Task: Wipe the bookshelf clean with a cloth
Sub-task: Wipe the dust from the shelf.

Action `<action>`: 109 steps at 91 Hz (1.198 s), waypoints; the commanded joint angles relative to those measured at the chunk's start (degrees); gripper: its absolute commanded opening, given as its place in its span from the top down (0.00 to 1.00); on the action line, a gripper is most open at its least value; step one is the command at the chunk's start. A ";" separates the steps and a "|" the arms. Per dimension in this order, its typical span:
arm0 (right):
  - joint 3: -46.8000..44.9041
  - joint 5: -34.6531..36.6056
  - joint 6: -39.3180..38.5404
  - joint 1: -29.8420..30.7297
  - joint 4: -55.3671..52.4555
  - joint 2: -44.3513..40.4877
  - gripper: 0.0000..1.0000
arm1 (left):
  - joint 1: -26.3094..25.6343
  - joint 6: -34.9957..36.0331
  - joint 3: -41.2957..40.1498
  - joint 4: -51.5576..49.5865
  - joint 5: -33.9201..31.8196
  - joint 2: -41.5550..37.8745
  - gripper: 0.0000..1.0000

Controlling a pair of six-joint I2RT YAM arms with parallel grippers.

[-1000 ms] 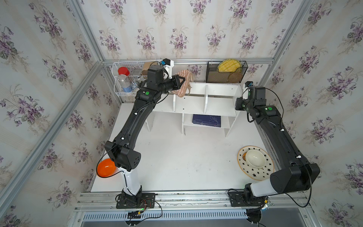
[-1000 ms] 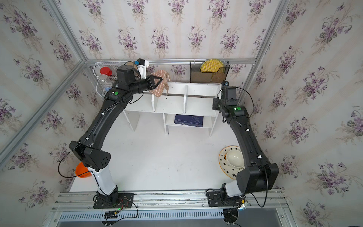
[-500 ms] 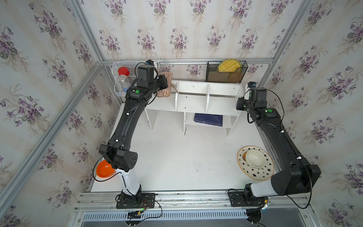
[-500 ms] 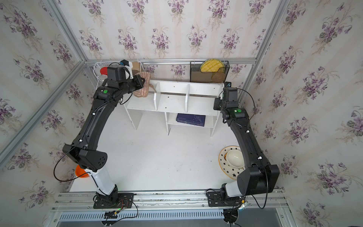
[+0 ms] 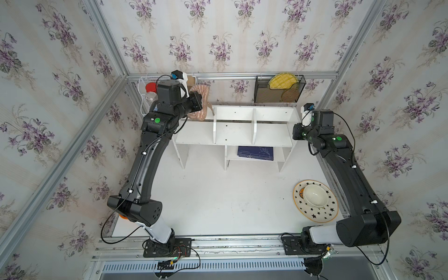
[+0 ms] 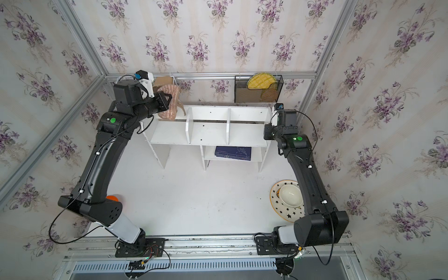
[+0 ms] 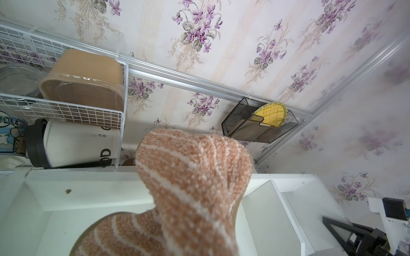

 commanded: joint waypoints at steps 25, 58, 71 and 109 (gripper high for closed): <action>4.66 -6.28 7.51 2.10 -1.23 1.25 1.00 | -2.84 -0.84 -1.10 1.22 2.99 2.26 1.00; 3.70 -0.11 10.58 2.12 -3.12 0.44 1.00 | -8.58 -1.07 5.89 -1.56 1.27 9.38 1.00; 2.96 0.42 10.52 2.09 -3.17 0.48 1.00 | -6.62 -0.23 2.39 -3.55 -1.91 5.99 1.00; 1.90 1.18 11.72 2.13 -2.99 -0.04 1.00 | 8.98 -2.24 -9.08 -5.32 -0.74 -4.66 1.00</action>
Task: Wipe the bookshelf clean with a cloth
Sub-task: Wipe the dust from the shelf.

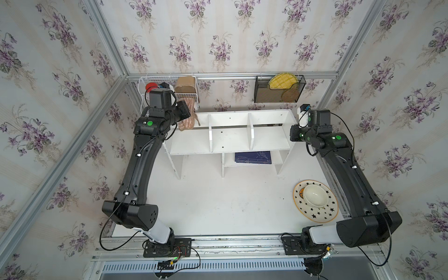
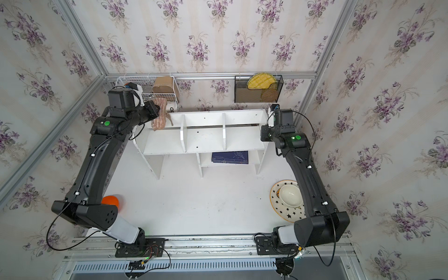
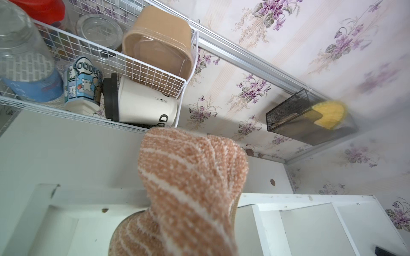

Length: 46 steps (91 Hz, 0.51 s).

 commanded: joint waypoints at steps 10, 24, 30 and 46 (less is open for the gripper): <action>-1.16 -0.90 9.93 -0.07 2.46 -1.14 1.00 | 2.38 -0.70 -1.37 -0.41 0.84 -0.49 1.00; -1.36 -1.58 10.90 -0.03 2.41 -1.17 1.00 | 2.09 -4.65 -1.40 1.22 5.53 1.01 1.00; -1.65 -1.53 11.24 0.01 2.51 -1.27 1.00 | 0.36 -5.04 0.17 2.15 6.38 1.74 1.00; -2.19 -0.78 11.36 0.02 2.37 -1.32 1.00 | -7.48 -1.33 11.52 -0.38 5.89 6.69 1.00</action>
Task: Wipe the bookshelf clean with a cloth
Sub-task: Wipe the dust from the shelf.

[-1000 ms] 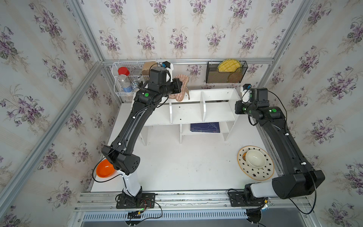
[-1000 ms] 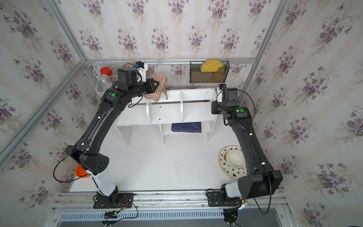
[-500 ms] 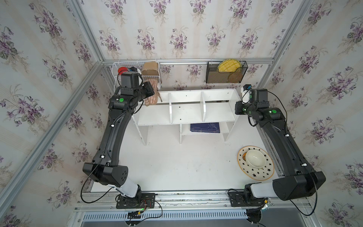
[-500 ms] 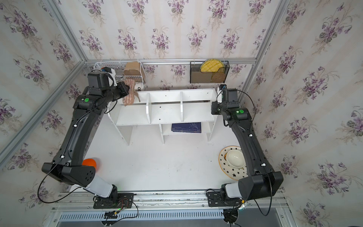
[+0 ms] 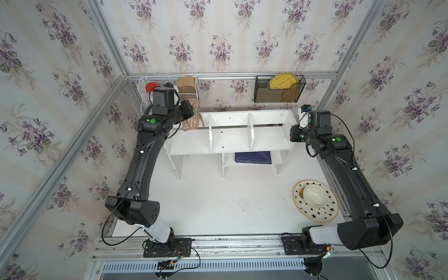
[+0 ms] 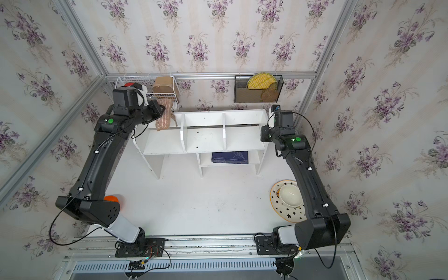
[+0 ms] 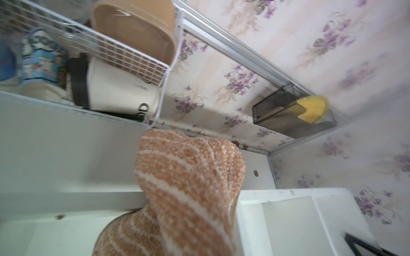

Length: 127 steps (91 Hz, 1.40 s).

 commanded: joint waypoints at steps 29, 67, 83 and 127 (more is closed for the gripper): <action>-0.72 -0.72 10.71 -0.07 0.49 -0.78 1.00 | -10.64 10.20 19.16 -7.04 11.20 12.88 1.00; -2.67 0.45 11.28 -0.06 1.02 -1.21 1.00 | -3.91 9.50 10.58 -6.89 1.16 6.87 1.00; -3.37 1.03 12.03 -0.03 1.49 -1.72 1.00 | 3.08 7.53 2.08 -4.29 0.62 1.27 1.00; -4.18 1.35 13.45 -0.01 1.66 -2.97 1.00 | 9.08 3.87 -1.47 -2.30 0.72 -2.21 1.00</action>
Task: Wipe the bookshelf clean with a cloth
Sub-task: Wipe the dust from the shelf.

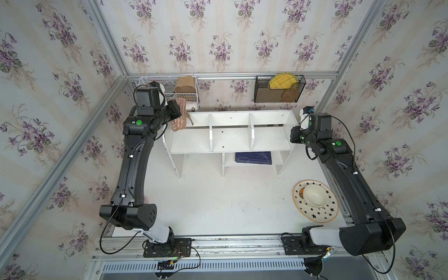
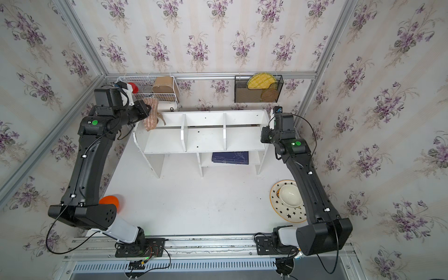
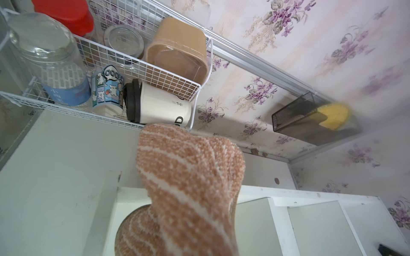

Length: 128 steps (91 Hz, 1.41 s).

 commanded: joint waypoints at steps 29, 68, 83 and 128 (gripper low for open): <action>0.30 -0.78 11.61 -0.22 -1.97 0.28 1.00 | -13.71 -0.30 10.38 2.86 3.15 8.23 1.00; 1.21 -1.58 11.47 -0.07 -2.36 1.14 1.00 | -26.26 7.38 26.69 -6.24 4.60 19.51 1.00; 1.24 -1.63 11.22 -0.05 -2.58 1.38 1.00 | -26.51 7.87 22.95 -4.20 1.58 19.77 1.00; 0.15 -0.93 10.47 -0.08 -2.62 0.91 1.00 | -15.60 4.71 8.83 1.58 -6.02 6.26 1.00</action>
